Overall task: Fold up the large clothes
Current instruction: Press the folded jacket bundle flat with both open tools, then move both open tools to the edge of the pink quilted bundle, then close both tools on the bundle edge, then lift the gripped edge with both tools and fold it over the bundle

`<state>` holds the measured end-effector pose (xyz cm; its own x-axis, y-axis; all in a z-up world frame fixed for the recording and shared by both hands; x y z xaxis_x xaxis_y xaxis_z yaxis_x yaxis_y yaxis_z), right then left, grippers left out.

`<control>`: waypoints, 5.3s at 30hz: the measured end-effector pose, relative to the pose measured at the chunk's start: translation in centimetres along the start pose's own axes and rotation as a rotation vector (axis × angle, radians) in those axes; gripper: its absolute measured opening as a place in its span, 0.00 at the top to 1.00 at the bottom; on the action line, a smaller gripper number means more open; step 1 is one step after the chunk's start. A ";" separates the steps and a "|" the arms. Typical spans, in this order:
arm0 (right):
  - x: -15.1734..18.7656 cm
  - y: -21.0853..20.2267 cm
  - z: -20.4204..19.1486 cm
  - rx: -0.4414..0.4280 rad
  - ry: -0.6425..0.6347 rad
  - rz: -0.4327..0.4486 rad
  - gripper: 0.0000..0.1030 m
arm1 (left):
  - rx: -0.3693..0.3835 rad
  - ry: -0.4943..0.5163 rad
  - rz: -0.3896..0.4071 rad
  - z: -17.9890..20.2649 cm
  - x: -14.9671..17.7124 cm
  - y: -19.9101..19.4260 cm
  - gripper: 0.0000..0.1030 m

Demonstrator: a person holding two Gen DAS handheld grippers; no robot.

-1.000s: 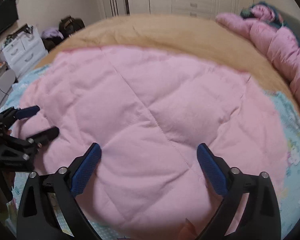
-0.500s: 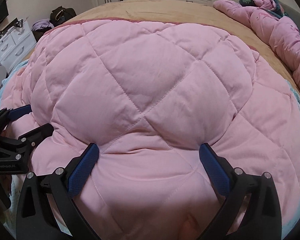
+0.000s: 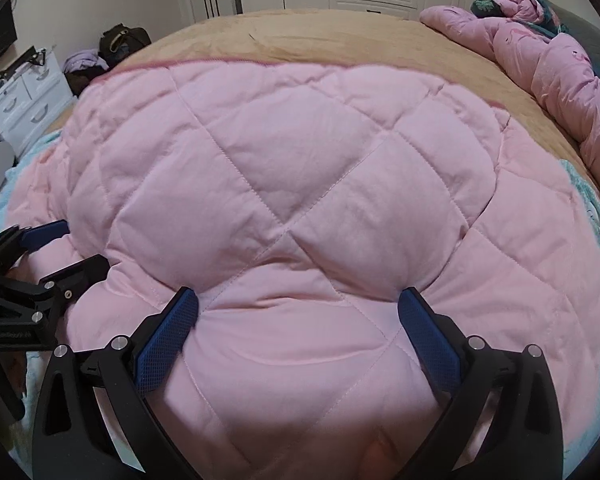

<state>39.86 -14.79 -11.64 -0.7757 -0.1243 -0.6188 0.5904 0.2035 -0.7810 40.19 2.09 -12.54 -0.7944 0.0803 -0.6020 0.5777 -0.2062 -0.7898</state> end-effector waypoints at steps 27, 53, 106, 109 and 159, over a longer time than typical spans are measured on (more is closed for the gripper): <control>1.0 -17.9 1.1 -0.084 0.043 0.222 0.04 | -0.041 -0.020 0.184 0.7 0.4 -15.1 0.08; 1.3 -25.1 8.7 -0.001 0.162 0.363 0.04 | -0.200 -0.131 0.297 -8.3 0.4 -21.1 0.08; -1.0 2.3 20.4 -0.356 0.290 -0.206 0.04 | -0.007 -0.226 -0.076 -16.8 -1.3 -0.4 0.08; -1.1 2.8 20.5 -0.376 0.286 -0.217 0.04 | 0.046 -0.249 -0.094 -17.1 -1.2 0.9 0.08; 3.0 -11.9 12.1 -0.317 0.138 0.040 0.64 | 0.092 -0.065 0.051 -9.4 2.7 -11.4 0.70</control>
<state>33.27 -29.34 -5.23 -0.7890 0.0174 -0.6141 0.5388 0.5000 -0.6780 33.23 13.83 -6.30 -0.7769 0.0051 -0.6296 0.6000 -0.2975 -0.7427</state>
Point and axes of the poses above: each gripper's, at about its wrist camera, not at the fingertips, and y roughly the way its jaws point, z to its right, x to its underside, the point moved 3 cm from there along y, roughly the way its jaws point, and after that the axes turned 3 degrees about z, right-handed, at the moved point
